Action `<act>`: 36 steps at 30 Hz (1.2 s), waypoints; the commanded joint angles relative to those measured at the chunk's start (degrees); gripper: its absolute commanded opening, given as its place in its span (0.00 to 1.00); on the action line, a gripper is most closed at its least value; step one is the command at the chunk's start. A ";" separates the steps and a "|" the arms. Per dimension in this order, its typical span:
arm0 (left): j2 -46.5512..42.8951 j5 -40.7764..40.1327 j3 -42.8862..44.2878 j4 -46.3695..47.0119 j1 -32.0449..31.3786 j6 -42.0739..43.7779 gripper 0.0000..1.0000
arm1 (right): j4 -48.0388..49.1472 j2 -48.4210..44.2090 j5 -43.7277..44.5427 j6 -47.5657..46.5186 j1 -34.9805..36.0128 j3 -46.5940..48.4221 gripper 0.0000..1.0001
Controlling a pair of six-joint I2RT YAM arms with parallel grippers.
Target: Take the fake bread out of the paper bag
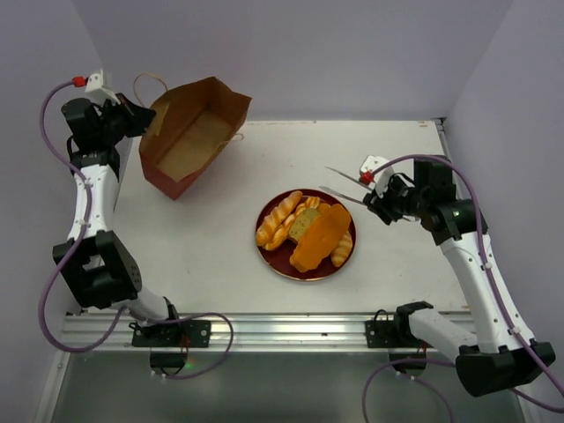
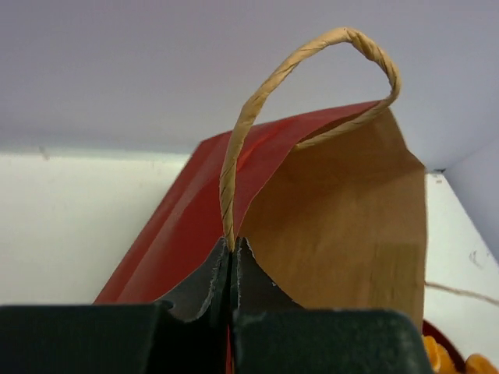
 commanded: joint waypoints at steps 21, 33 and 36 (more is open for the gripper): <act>9.79 -0.41 8.56 -9.70 3.73 -7.01 0.64 | 12.32 10.80 -1.50 15.81 -10.34 2.08 0.48; 3.28 -0.24 7.85 -7.32 3.73 -10.70 0.87 | 22.69 21.15 -5.28 25.56 -19.13 0.76 0.47; 1.97 0.02 8.38 -7.41 3.73 -11.14 0.88 | 26.81 25.37 -5.29 28.64 -20.18 0.15 0.47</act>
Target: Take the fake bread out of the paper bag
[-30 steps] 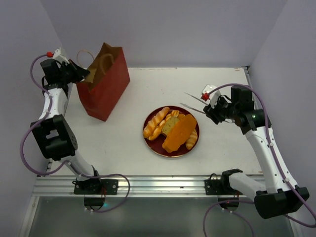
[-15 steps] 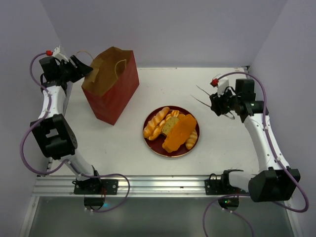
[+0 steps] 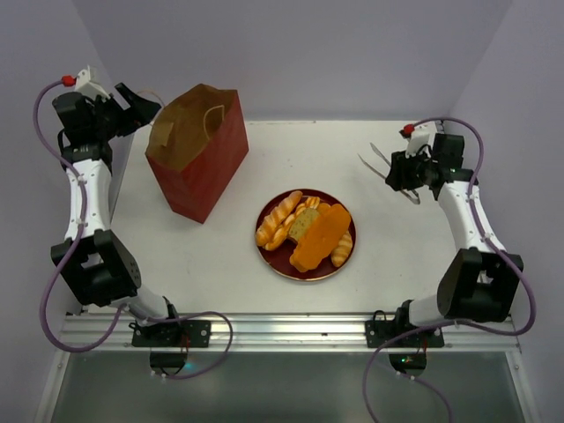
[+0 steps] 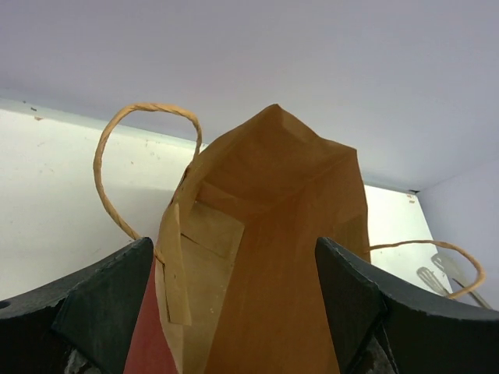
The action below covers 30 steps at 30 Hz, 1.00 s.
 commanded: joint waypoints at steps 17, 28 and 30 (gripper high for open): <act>-23.39 5.03 -13.46 6.76 0.36 -3.48 1.00 | 7.31 24.03 11.11 1.57 -1.19 2.62 0.50; -37.73 3.71 -27.44 3.25 -4.73 2.93 0.99 | 3.16 18.87 15.42 -3.09 -1.54 1.58 0.99; -38.97 3.36 -28.32 0.71 -5.96 5.30 1.00 | 2.45 15.88 15.85 -3.70 -1.81 1.49 0.99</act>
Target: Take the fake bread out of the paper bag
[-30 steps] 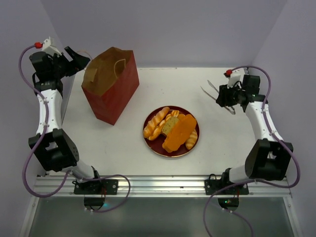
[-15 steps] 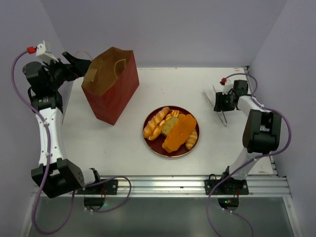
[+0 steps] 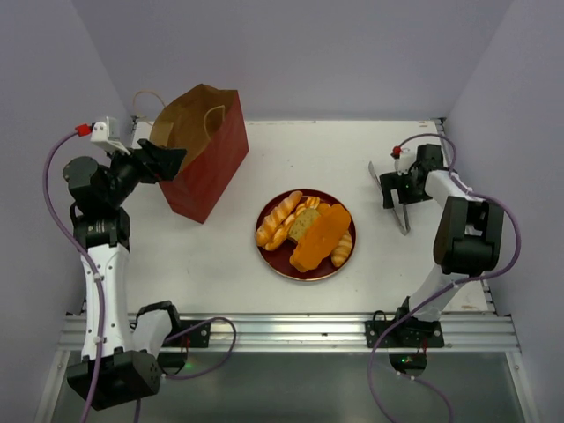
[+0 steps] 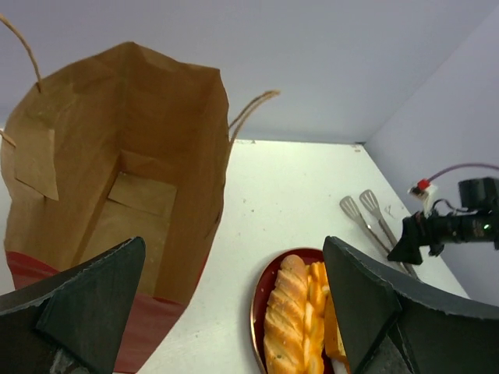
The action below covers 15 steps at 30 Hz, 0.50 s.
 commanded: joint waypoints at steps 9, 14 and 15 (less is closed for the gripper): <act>-10.68 -4.73 -5.43 -8.63 -5.90 11.12 1.00 | -7.53 -30.08 8.99 4.61 -0.65 2.45 0.99; -14.73 -5.08 -7.29 -11.16 -5.99 11.46 1.00 | -9.12 -40.26 7.94 8.06 -0.65 1.50 0.99; -14.91 -5.17 -7.37 -11.79 -5.90 11.73 1.00 | -8.16 -41.94 8.11 8.50 -0.65 0.88 0.99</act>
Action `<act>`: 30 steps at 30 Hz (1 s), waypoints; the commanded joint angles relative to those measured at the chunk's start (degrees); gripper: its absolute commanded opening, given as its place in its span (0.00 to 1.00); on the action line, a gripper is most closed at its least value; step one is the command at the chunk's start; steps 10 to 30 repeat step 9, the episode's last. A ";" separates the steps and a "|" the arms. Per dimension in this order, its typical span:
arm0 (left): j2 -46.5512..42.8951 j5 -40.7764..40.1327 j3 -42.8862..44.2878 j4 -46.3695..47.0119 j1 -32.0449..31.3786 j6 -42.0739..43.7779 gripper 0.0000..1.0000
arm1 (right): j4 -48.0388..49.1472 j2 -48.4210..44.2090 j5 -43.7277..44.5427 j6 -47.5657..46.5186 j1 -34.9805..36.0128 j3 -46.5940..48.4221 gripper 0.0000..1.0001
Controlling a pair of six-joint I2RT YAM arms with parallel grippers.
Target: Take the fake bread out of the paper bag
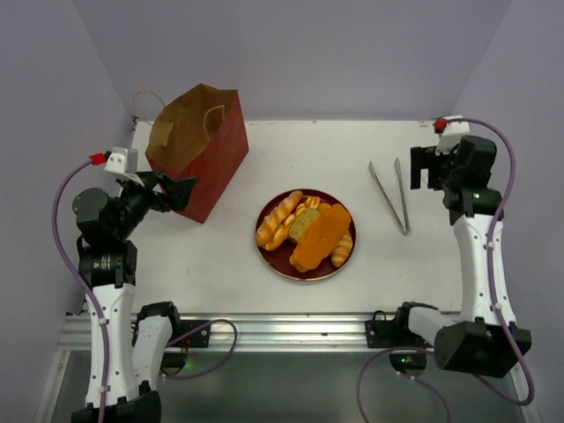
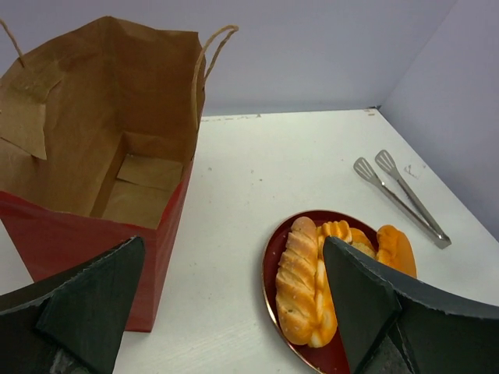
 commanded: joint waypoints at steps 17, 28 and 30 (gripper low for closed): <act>-2.02 -2.03 -2.25 -5.80 -0.26 3.37 1.00 | 6.79 -16.46 2.24 2.18 -0.26 -10.51 0.99; -2.02 -2.03 -2.25 -5.80 -0.26 3.37 1.00 | 6.79 -16.46 2.24 2.18 -0.26 -10.51 0.99; -2.02 -2.03 -2.25 -5.80 -0.26 3.37 1.00 | 6.79 -16.46 2.24 2.18 -0.26 -10.51 0.99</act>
